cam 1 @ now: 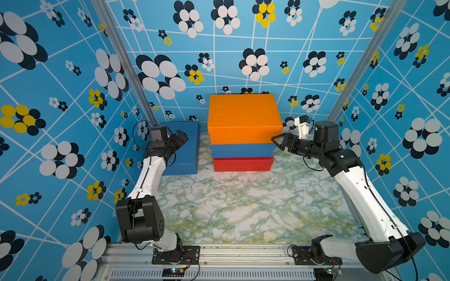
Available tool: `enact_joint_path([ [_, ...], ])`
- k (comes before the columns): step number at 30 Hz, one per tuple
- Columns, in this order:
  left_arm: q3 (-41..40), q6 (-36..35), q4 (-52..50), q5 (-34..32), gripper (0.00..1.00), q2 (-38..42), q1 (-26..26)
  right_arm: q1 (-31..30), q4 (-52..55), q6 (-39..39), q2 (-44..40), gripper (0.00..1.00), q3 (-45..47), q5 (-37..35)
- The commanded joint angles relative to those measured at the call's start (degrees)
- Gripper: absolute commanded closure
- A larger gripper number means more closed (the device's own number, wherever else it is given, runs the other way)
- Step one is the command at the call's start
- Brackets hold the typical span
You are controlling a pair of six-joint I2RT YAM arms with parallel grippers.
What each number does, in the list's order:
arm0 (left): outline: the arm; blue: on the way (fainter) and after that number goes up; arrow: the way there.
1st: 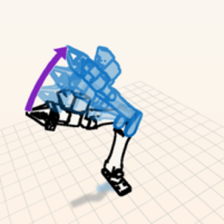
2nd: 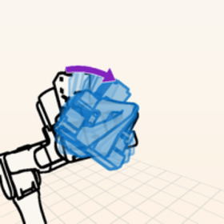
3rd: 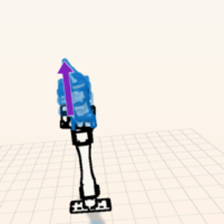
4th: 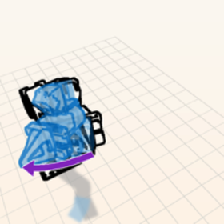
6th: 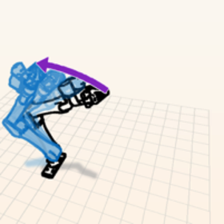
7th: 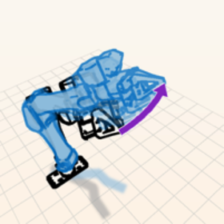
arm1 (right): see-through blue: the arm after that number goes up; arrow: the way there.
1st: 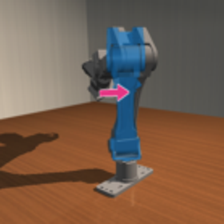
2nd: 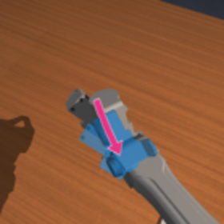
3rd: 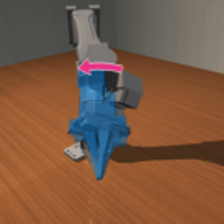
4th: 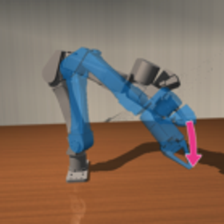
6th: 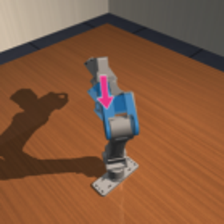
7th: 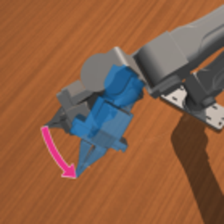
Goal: Stack the shoeboxes
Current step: Adjust the shoebox, then move the shoebox to the center of the board.
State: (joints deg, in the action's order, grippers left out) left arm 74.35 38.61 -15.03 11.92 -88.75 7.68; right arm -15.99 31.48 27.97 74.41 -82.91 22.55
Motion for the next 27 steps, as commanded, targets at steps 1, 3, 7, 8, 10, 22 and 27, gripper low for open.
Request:
enact_joint_path([
  [1, -0.6, 0.7, -1.8, -2.7, 0.0, -1.3, 0.5, 0.2, 0.4, -1.6, -1.0, 0.05, 1.5, -1.0],
  [3, -0.5, 0.9, -1.9, -3.0, 0.01, -2.1, 0.5, 0.3, 0.6, -2.1, -1.1, 0.05, 2.0, -1.4],
  [7, -0.3, 1.3, -2.3, -2.9, 0.01, -3.5, 0.5, 0.3, 0.8, -2.5, -1.2, 0.05, 2.9, -1.9],
  [8, -0.6, 1.5, -2.3, -3.0, 0.0, -3.5, 0.6, 0.3, 0.8, -2.5, -1.2, 0.04, 3.2, -2.0],
  [10, -1.1, 1.7, -2.3, -3.5, 0.01, -3.6, 0.6, 0.4, 0.7, -2.6, -1.3, 0.04, 3.6, -2.1],
  [22, -1.5, 3.6, -3.3, -5.0, 0.01, -5.2, 0.6, 0.6, 0.9, -2.4, -1.9, 0.04, 4.3, -2.9],
  [27, -1.7, 4.2, -3.5, -6.0, 0.01, -5.7, 0.5, 0.8, 1.2, -2.4, -2.7, 0.03, 4.7, -3.6],
])
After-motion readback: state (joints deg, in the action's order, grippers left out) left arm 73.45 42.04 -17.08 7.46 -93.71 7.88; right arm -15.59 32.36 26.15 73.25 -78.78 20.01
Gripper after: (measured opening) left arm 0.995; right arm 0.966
